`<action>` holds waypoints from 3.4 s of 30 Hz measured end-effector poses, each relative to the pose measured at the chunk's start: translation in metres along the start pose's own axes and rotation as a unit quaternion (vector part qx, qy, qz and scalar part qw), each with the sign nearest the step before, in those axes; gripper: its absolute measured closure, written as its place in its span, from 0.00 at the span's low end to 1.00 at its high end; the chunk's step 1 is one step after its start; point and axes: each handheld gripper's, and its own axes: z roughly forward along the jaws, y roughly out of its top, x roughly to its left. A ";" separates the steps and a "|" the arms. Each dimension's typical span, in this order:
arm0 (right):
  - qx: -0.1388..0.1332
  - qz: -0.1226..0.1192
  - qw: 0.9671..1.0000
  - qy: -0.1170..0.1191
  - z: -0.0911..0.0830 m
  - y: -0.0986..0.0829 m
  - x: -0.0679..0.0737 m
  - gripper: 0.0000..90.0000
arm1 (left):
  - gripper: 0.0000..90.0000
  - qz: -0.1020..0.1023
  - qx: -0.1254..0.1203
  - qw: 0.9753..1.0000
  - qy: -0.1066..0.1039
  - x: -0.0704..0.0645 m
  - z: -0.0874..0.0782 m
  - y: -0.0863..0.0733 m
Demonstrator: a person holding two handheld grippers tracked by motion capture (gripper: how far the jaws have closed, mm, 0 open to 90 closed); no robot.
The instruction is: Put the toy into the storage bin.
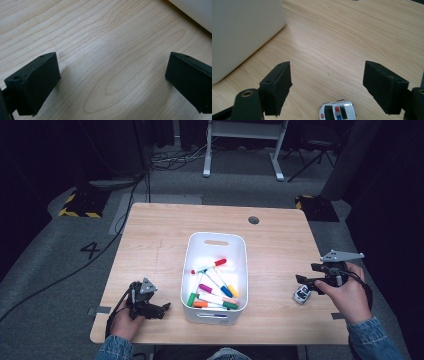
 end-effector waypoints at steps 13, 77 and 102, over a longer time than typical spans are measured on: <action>0.042 0.008 0.999 0.009 0.023 -0.034 -0.019 0.24 | 0.00 0.001 0.000 1.000 0.000 0.000 0.000 0.000; 0.043 -0.005 0.999 0.022 0.052 -0.057 -0.014 0.29 | 0.00 0.000 0.000 1.000 0.000 0.000 0.000 0.000; -0.060 -0.003 0.997 0.047 0.010 -0.017 0.009 0.28 | 0.00 0.000 0.000 1.000 0.000 0.000 0.000 0.000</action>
